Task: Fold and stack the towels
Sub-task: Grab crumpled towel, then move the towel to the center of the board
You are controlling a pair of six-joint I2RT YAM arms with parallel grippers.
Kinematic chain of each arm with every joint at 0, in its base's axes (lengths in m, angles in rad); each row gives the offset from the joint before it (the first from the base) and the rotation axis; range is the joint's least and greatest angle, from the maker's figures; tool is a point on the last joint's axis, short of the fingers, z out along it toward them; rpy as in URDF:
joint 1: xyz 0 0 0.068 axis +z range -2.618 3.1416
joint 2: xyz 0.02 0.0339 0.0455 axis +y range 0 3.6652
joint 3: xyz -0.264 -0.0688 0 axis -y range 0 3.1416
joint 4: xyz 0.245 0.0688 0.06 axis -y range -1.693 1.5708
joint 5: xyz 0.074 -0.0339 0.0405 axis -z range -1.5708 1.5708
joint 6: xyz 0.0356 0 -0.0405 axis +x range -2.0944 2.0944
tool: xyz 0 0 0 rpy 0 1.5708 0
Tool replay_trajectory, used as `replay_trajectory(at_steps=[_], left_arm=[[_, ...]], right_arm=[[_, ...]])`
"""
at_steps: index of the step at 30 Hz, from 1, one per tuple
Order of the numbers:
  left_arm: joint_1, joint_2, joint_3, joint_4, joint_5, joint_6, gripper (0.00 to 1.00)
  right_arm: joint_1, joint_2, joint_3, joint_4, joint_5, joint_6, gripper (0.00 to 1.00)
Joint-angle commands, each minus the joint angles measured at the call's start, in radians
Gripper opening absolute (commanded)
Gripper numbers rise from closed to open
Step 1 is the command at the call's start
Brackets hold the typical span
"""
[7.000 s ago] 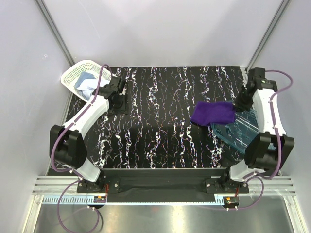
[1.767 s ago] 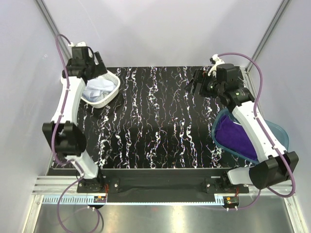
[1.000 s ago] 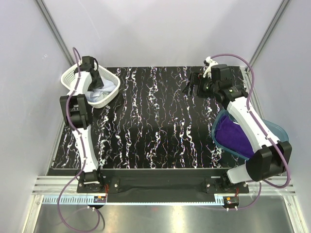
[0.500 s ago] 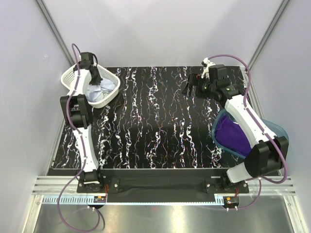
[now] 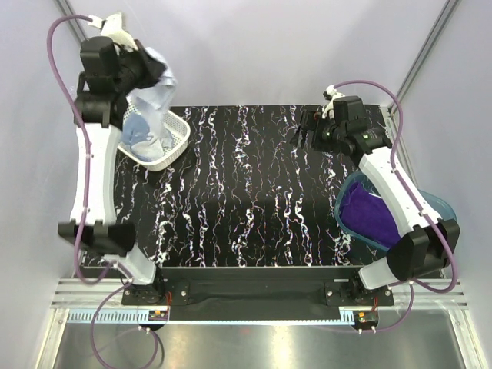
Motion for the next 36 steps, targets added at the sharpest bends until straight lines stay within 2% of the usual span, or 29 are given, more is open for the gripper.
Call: replay_trajectory(at_steps=[1,4,5,7,8,10,11,13,14,15,19,21,22,27,33,36], left_arm=[[-0.113,-0.124,-0.178,0.009,0.119,-0.012,0.0],[-0.214,-0.279,-0.368,0.052,0.159,-0.03,0.0],[-0.242,-0.318,-0.515,0.069,0.171,-0.039,0.0],[-0.331,-0.431,-0.696,0.136,0.167,-0.052,0.0],[-0.355,-0.462,-0.873,0.162,0.158,-0.075,0.0],[-0.402,-0.513,-1.025,0.248,0.13,-0.115,0.06],[-0.405,-0.534,-1.151,0.268,0.121,-0.169,0.1],[-0.405,-0.537,-1.225,0.287,0.096,-0.21,0.23],[-0.403,-0.533,-1.243,0.255,0.069,-0.222,0.26],[-0.403,-0.531,-1.239,0.234,0.055,-0.218,0.37],[-0.403,-0.528,-1.159,0.108,-0.109,-0.161,0.62],[-0.393,-0.513,-1.121,0.055,-0.212,-0.139,0.66],[-0.383,-0.489,-1.098,0.052,-0.224,-0.135,0.67],[-0.339,-0.395,-1.113,0.068,-0.232,-0.161,0.65],[-0.345,-0.385,-1.22,0.118,-0.142,-0.205,0.61],[-0.359,-0.419,-1.249,0.071,-0.206,-0.201,0.62]], right_arm=[[0.007,-0.05,0.078,-0.048,0.033,0.004,1.0],[0.005,-0.085,0.061,-0.071,0.07,0.03,1.0],[0.005,-0.093,0.057,-0.09,0.102,0.039,0.99],[0.005,-0.104,0.057,-0.124,0.134,0.043,1.0],[0.007,-0.104,0.052,-0.143,0.147,0.038,1.0],[0.005,-0.107,0.032,-0.146,0.136,0.02,1.0],[0.005,-0.104,0.024,-0.156,0.123,0.016,1.0],[0.005,-0.093,0.002,-0.158,0.112,0.013,1.0],[0.004,-0.09,-0.018,-0.15,0.096,0.015,1.0],[0.005,-0.081,-0.029,-0.143,0.086,0.018,1.0],[0.008,-0.017,-0.066,-0.1,0.015,0.035,0.94],[0.019,0.054,-0.066,-0.078,-0.006,0.046,0.87],[0.031,0.08,-0.062,-0.074,-0.005,0.049,0.78],[0.111,0.285,-0.002,-0.015,-0.02,0.03,0.59],[0.129,0.509,0.179,0.037,-0.088,-0.02,0.49],[0.129,0.555,0.198,0.038,-0.077,-0.031,0.51]])
